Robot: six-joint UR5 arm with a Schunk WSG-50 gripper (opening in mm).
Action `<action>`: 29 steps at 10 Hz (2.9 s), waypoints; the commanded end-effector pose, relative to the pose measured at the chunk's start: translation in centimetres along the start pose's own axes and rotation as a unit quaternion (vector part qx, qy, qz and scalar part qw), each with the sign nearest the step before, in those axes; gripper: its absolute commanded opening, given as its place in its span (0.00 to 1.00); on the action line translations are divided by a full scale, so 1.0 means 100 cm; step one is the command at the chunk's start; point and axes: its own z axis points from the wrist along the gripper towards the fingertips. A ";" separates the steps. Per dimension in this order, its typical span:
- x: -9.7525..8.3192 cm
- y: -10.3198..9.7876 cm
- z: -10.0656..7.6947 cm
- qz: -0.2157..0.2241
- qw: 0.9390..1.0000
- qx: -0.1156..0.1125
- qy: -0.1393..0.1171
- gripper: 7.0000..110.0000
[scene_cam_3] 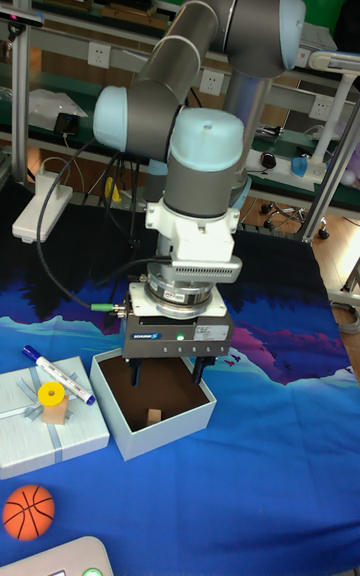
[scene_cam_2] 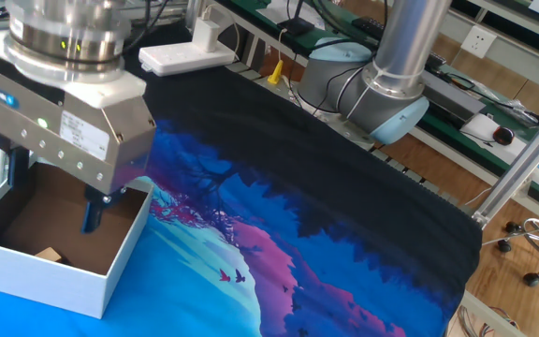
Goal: Take everything out of the gift box
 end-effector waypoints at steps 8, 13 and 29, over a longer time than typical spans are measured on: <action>-0.004 0.002 0.001 -0.008 1.000 0.000 0.013 0.15; -0.005 -0.009 -0.006 0.031 0.999 0.034 0.009 0.15; -0.007 -0.011 -0.018 -0.018 1.000 0.023 0.005 0.15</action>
